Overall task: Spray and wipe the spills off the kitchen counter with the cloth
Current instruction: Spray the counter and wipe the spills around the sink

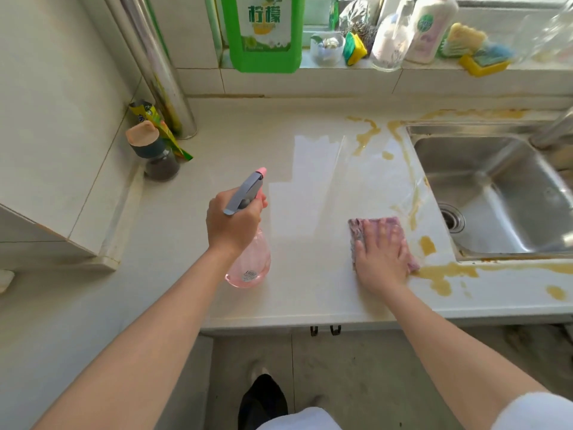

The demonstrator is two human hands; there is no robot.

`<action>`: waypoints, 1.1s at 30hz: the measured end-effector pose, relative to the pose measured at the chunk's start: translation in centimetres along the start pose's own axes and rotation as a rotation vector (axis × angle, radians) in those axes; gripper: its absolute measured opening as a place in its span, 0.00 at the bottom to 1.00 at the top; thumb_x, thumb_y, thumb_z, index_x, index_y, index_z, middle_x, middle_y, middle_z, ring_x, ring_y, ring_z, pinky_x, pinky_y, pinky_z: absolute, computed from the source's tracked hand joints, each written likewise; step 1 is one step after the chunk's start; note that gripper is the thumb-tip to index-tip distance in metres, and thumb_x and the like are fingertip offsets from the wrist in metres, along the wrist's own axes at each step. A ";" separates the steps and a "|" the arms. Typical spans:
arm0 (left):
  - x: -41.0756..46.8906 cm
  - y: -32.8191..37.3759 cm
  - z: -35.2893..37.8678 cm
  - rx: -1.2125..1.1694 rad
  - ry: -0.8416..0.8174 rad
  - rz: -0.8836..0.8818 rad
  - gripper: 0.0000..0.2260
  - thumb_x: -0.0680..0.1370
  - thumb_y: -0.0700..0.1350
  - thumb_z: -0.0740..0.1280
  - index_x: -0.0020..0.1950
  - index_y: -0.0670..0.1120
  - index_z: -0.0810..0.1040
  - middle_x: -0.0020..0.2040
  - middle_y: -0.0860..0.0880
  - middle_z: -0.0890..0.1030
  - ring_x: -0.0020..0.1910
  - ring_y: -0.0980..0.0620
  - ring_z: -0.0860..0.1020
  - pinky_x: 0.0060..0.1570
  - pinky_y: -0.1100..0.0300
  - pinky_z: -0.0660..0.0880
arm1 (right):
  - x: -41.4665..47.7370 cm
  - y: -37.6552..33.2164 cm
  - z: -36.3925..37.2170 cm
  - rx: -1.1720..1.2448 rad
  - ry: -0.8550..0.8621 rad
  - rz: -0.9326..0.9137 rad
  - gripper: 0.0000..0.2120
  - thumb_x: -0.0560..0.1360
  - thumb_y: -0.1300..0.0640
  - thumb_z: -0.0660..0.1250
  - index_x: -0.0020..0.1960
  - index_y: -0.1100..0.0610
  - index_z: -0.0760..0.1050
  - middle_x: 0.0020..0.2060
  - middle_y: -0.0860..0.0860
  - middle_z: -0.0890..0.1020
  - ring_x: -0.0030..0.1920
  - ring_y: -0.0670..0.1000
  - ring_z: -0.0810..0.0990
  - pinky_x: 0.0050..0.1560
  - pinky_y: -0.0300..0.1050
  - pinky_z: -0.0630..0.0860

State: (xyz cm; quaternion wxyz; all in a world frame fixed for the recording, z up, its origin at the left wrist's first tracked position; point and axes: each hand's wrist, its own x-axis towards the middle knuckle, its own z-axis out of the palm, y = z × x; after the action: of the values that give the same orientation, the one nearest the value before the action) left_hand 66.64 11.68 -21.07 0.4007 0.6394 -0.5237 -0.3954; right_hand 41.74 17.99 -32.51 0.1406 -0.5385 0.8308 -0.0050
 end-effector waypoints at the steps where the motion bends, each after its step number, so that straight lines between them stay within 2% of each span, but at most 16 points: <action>1: -0.2 0.2 0.8 -0.001 -0.022 0.008 0.09 0.70 0.46 0.63 0.37 0.48 0.83 0.33 0.53 0.84 0.37 0.44 0.83 0.43 0.40 0.81 | -1.0 -1.0 0.5 0.001 -0.011 -0.077 0.26 0.82 0.44 0.42 0.78 0.45 0.40 0.78 0.49 0.38 0.76 0.52 0.34 0.74 0.53 0.33; 5: -1.1 0.5 3.7 -0.022 -0.094 0.003 0.09 0.70 0.45 0.64 0.34 0.51 0.83 0.33 0.55 0.84 0.36 0.46 0.83 0.43 0.40 0.81 | -4.1 -2.0 1.4 -0.057 -0.078 -0.457 0.27 0.78 0.40 0.38 0.77 0.40 0.41 0.76 0.43 0.38 0.76 0.48 0.34 0.73 0.50 0.32; 8: -1.6 1.3 5.7 -0.033 -0.143 0.018 0.10 0.70 0.45 0.64 0.32 0.53 0.82 0.32 0.56 0.84 0.36 0.48 0.83 0.43 0.40 0.81 | -3.5 1.5 0.7 -0.071 -0.080 -0.540 0.27 0.75 0.37 0.35 0.74 0.35 0.39 0.75 0.40 0.39 0.76 0.46 0.34 0.74 0.48 0.34; 12: -2.1 1.8 7.5 -0.030 -0.172 0.043 0.09 0.69 0.45 0.63 0.34 0.53 0.82 0.33 0.55 0.84 0.39 0.46 0.84 0.45 0.39 0.81 | -1.3 9.5 -0.2 -0.049 0.018 -0.206 0.31 0.74 0.37 0.33 0.77 0.39 0.41 0.77 0.44 0.40 0.77 0.49 0.36 0.75 0.51 0.38; 15: -2.0 1.6 7.9 -0.013 -0.175 0.064 0.09 0.69 0.45 0.63 0.34 0.54 0.82 0.34 0.54 0.84 0.40 0.46 0.84 0.44 0.40 0.81 | -0.4 14.2 -1.0 -0.064 0.035 0.059 0.31 0.76 0.38 0.32 0.77 0.43 0.37 0.78 0.49 0.40 0.77 0.52 0.37 0.75 0.54 0.39; 19: -2.0 1.5 8.1 0.003 -0.147 0.082 0.09 0.70 0.45 0.62 0.34 0.53 0.81 0.33 0.54 0.84 0.41 0.47 0.84 0.43 0.40 0.81 | -0.3 11.7 -1.0 0.003 0.017 0.260 0.28 0.81 0.44 0.39 0.77 0.49 0.35 0.78 0.54 0.39 0.77 0.56 0.37 0.75 0.57 0.36; 21: -2.1 1.6 8.4 0.016 -0.143 0.087 0.09 0.71 0.46 0.62 0.34 0.50 0.81 0.34 0.53 0.84 0.41 0.46 0.84 0.43 0.40 0.81 | -0.9 8.6 -0.5 0.000 0.060 0.193 0.28 0.81 0.45 0.39 0.78 0.50 0.36 0.78 0.54 0.39 0.77 0.57 0.37 0.74 0.57 0.34; 23: -2.3 1.7 8.7 0.039 -0.140 0.094 0.10 0.69 0.47 0.62 0.36 0.46 0.82 0.35 0.50 0.84 0.41 0.44 0.84 0.43 0.40 0.81 | -2.0 5.1 0.3 -0.004 0.053 -0.021 0.28 0.81 0.44 0.37 0.78 0.49 0.35 0.77 0.52 0.37 0.76 0.55 0.33 0.73 0.54 0.32; 25: -2.4 1.7 9.1 0.068 -0.141 0.114 0.12 0.68 0.49 0.62 0.38 0.44 0.82 0.35 0.47 0.84 0.40 0.42 0.83 0.42 0.40 0.81 | -3.3 2.1 0.9 0.007 -0.026 -0.233 0.27 0.80 0.42 0.35 0.77 0.47 0.34 0.76 0.49 0.33 0.75 0.52 0.29 0.73 0.53 0.30; 28: -2.8 1.7 9.6 0.112 -0.153 0.157 0.13 0.68 0.50 0.62 0.38 0.44 0.83 0.35 0.44 0.84 0.39 0.40 0.83 0.41 0.40 0.81 | -4.1 1.7 0.9 -0.008 -0.053 -0.432 0.29 0.78 0.39 0.31 0.77 0.43 0.39 0.76 0.45 0.37 0.76 0.50 0.33 0.74 0.51 0.32; 30: -2.8 1.8 9.7 0.107 -0.151 0.145 0.12 0.68 0.51 0.62 0.37 0.46 0.83 0.35 0.45 0.84 0.40 0.41 0.83 0.41 0.40 0.81 | -3.8 3.8 0.4 -0.029 -0.031 -0.477 0.27 0.79 0.39 0.34 0.77 0.41 0.42 0.77 0.43 0.41 0.77 0.48 0.36 0.74 0.50 0.35; 33: -2.7 2.1 9.2 0.066 -0.111 0.084 0.09 0.71 0.47 0.63 0.35 0.52 0.82 0.36 0.51 0.84 0.39 0.45 0.84 0.44 0.41 0.82 | -2.4 8.3 -0.2 -0.032 -0.012 -0.312 0.26 0.81 0.40 0.38 0.77 0.40 0.38 0.76 0.45 0.36 0.76 0.50 0.33 0.76 0.53 0.37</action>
State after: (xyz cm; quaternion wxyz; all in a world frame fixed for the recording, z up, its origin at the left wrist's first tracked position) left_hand 57.00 13.13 -22.26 0.3661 0.6067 -0.5843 -0.3956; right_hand 35.20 23.60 -33.07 0.1347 -0.6631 0.7362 -0.0105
